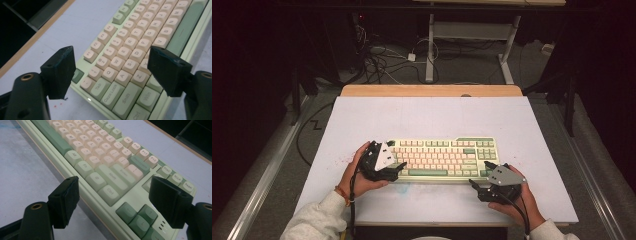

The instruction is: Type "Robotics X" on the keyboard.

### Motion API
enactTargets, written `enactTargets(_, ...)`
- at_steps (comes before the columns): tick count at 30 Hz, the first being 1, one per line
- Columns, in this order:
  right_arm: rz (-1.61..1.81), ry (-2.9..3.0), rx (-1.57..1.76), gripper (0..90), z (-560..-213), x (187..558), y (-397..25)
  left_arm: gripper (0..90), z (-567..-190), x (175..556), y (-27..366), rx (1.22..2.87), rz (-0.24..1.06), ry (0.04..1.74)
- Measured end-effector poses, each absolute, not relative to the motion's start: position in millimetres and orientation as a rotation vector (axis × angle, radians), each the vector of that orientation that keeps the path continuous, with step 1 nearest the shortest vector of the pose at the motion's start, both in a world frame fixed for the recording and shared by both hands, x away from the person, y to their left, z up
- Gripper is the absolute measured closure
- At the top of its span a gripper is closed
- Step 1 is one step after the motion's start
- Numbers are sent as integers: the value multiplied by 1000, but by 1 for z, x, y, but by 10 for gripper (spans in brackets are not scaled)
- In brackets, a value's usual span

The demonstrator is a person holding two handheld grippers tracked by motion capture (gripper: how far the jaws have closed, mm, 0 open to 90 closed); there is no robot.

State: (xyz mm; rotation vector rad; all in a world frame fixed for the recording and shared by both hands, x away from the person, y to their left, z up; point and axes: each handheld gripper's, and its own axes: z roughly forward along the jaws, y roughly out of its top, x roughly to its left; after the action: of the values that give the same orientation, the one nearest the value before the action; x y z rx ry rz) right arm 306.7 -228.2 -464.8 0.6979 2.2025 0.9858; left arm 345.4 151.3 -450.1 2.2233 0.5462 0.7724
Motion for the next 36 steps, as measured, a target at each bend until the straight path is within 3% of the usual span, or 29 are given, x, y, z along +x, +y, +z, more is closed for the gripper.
enactTargets(23,1000,2197,702,274,-462,306,-230,191,-463,316,190,2229,808,605)
enactTargets(28,1025,2213,686,407,-459,304,-230,188,-466,312,198,2228,802,624)
enactTargets(36,1084,2264,681,740,-452,303,-232,189,-470,310,207,2226,793,662)
